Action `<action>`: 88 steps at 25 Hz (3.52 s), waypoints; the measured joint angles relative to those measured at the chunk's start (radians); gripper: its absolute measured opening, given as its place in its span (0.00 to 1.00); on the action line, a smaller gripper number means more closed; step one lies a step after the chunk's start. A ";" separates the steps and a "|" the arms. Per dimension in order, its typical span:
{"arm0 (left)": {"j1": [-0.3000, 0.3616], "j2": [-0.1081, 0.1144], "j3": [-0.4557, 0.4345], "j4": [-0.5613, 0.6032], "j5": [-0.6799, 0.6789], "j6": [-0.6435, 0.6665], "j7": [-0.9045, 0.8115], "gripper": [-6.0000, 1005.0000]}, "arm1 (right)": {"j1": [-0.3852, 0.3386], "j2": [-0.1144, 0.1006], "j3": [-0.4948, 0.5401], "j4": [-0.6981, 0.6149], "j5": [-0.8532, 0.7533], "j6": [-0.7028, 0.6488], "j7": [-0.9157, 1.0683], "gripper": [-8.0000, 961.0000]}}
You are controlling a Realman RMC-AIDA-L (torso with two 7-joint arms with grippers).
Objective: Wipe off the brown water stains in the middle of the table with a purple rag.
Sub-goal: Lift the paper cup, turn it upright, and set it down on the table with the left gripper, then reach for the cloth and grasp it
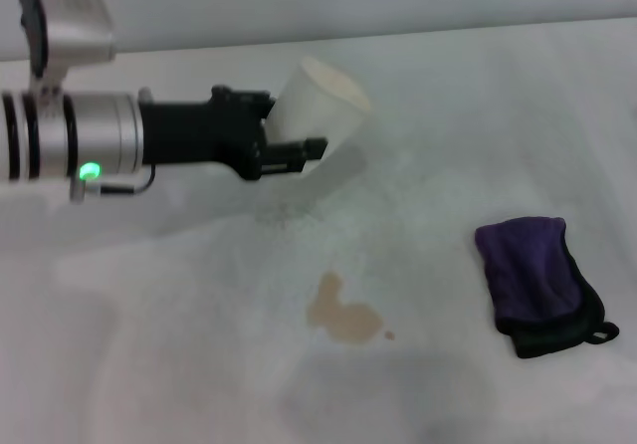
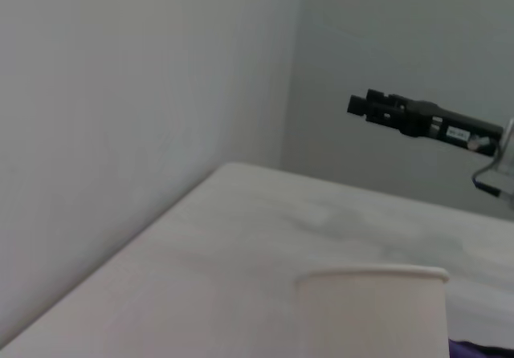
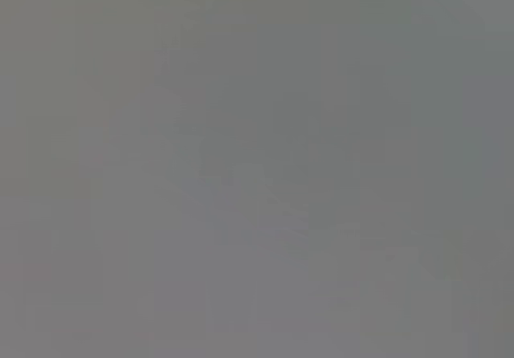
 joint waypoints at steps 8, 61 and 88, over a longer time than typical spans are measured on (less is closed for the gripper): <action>0.205 0.005 0.000 0.036 -0.121 -0.008 0.178 0.59 | -0.017 0.000 -0.073 -0.006 0.000 0.065 -0.001 0.91; 0.464 -0.002 -0.001 0.126 -0.191 -0.141 0.441 0.78 | -0.029 -0.001 -0.168 -0.004 0.000 0.124 0.004 0.91; 0.815 0.002 -0.002 0.102 -0.546 0.101 0.615 0.89 | -0.003 0.005 -0.205 -0.038 -0.001 0.152 0.077 0.91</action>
